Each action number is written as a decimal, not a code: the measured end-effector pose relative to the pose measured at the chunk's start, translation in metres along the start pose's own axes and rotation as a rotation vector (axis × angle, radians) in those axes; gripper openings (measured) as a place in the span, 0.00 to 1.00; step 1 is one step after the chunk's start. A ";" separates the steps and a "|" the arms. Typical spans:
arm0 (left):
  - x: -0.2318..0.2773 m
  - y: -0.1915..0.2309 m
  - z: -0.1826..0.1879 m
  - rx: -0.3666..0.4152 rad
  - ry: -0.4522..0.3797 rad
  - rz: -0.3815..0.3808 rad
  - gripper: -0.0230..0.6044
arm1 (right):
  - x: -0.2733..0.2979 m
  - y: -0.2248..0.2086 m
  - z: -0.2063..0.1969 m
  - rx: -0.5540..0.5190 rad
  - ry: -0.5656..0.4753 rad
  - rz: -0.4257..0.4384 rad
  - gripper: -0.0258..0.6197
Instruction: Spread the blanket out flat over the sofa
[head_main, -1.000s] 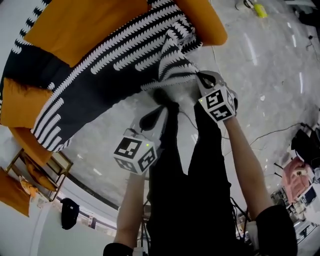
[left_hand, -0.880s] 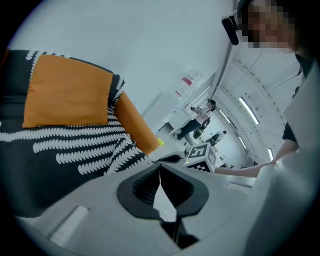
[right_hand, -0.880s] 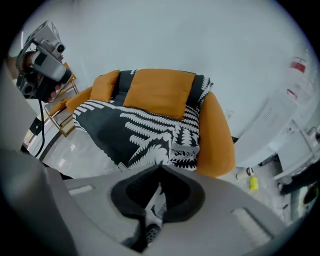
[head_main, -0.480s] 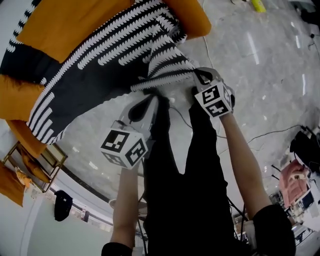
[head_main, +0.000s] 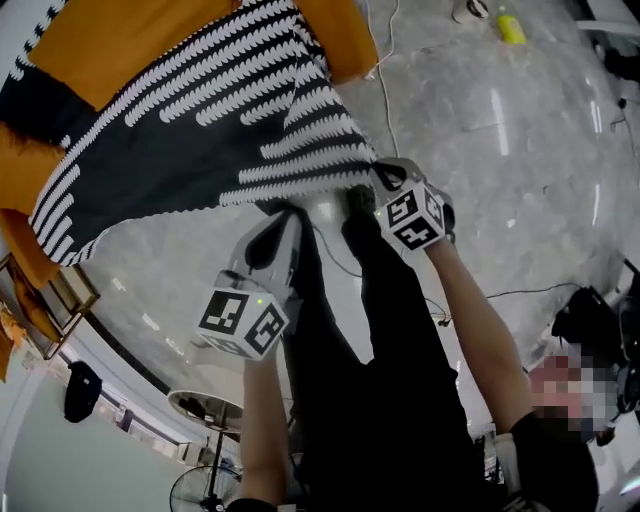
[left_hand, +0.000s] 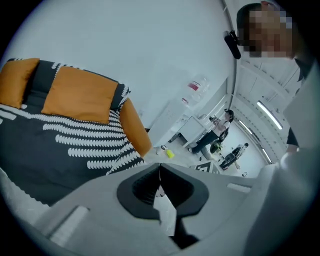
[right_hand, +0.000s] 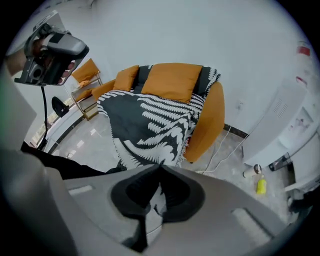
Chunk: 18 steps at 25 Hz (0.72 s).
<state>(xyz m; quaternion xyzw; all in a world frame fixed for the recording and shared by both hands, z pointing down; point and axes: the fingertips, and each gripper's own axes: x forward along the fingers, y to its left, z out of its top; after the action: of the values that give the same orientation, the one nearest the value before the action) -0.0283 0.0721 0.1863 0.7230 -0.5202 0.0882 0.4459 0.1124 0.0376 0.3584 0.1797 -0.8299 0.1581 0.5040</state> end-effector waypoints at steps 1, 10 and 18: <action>0.001 0.002 0.000 -0.006 0.015 -0.007 0.05 | 0.002 0.003 -0.003 0.006 0.019 0.008 0.06; 0.004 0.011 -0.027 -0.009 0.008 -0.021 0.05 | 0.040 0.009 -0.043 -0.038 0.121 -0.001 0.06; 0.028 0.058 -0.080 0.110 -0.011 -0.071 0.05 | 0.102 0.012 -0.083 -0.041 0.136 -0.098 0.06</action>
<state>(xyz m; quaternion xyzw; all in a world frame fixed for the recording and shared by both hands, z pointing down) -0.0377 0.1086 0.2818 0.7649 -0.4911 0.0967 0.4055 0.1284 0.0711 0.4855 0.1987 -0.7870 0.1281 0.5699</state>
